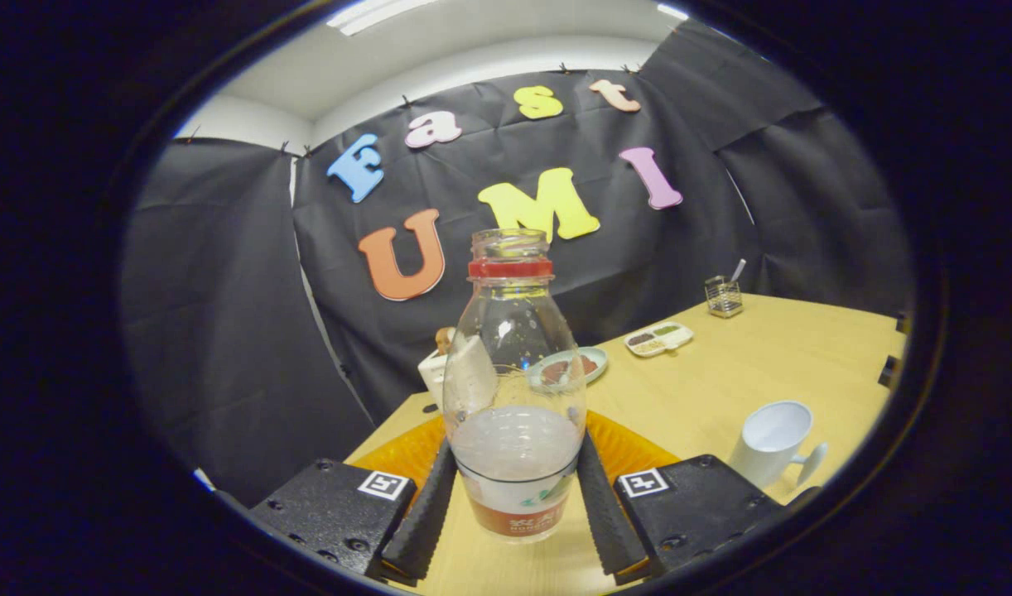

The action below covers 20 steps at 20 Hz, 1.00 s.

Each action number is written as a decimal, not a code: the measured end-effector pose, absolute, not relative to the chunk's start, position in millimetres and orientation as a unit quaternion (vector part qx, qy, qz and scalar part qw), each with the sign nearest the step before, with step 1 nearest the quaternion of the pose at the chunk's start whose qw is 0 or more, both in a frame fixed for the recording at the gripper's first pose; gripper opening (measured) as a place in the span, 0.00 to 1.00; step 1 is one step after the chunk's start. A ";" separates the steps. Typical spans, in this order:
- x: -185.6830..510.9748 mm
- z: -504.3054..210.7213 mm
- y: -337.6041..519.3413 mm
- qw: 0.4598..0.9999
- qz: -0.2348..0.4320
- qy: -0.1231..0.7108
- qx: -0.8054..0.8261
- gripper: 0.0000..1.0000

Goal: Take the bottle from table, then pour the juice into the cup, finally place the bottle on the coaster

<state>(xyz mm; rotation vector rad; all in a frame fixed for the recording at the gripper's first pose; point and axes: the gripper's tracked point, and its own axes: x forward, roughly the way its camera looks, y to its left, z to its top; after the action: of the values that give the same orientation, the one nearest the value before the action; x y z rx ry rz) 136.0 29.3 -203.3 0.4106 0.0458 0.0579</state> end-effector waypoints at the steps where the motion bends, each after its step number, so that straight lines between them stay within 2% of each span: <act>1: 134.8 -198.4 29.6 0.975 0.032 0.020 0.220 0.77; 11: 137.6 -192.3 8.8 0.929 0.052 0.013 0.367 0.77; 20: 150.7 -206.0 16.8 0.859 0.081 0.032 0.504 0.77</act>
<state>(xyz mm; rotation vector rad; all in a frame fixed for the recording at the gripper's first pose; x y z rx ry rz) 150.7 16.8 -206.0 1.0573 0.0681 0.1710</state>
